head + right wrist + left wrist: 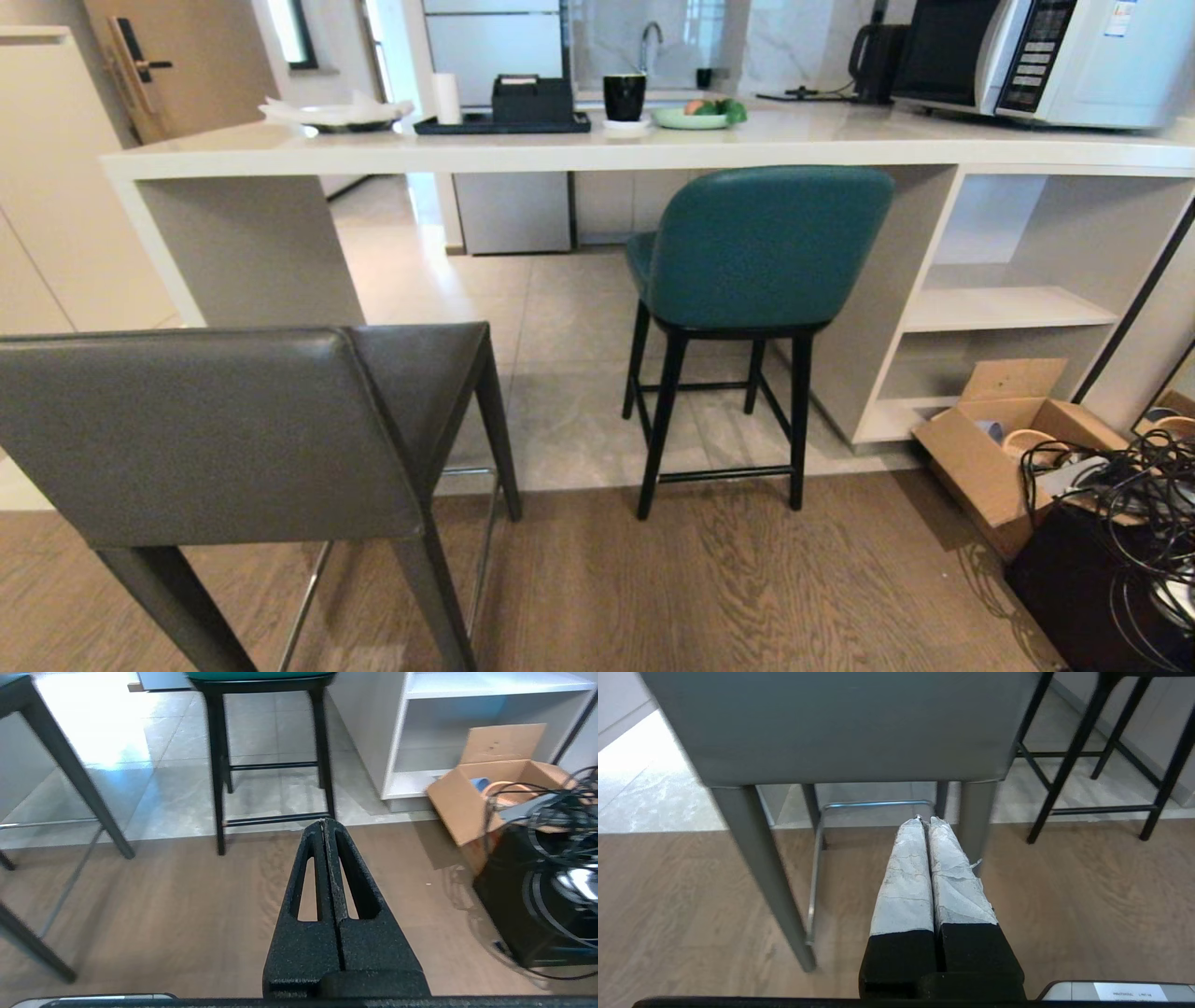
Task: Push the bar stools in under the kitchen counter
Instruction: Pull the blue chair out from under the dining table
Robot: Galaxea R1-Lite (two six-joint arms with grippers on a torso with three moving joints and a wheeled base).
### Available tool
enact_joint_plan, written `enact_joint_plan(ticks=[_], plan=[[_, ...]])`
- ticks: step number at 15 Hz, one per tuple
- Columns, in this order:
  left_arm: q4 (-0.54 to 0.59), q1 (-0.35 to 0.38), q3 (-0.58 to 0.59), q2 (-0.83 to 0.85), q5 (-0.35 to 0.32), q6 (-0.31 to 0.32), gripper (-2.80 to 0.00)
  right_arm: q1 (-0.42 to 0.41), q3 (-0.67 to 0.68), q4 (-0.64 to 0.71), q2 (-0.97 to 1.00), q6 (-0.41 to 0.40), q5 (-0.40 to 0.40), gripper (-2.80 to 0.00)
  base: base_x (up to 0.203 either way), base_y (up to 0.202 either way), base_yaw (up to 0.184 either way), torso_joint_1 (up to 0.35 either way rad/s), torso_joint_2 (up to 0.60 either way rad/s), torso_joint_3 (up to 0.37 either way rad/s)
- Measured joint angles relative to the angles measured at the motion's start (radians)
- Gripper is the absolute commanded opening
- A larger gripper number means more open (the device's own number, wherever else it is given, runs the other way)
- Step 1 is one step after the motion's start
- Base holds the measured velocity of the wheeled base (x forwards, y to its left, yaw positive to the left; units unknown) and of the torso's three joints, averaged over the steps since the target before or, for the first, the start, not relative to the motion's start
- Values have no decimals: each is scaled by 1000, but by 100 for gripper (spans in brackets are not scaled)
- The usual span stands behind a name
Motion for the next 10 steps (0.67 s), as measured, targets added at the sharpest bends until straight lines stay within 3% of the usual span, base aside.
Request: enact_joint_plan(ticks=[10], plan=[[0,0,0,0,1,0,-280,0,0,0,0,0,0,-280,0,-189,2,2,2,2]])
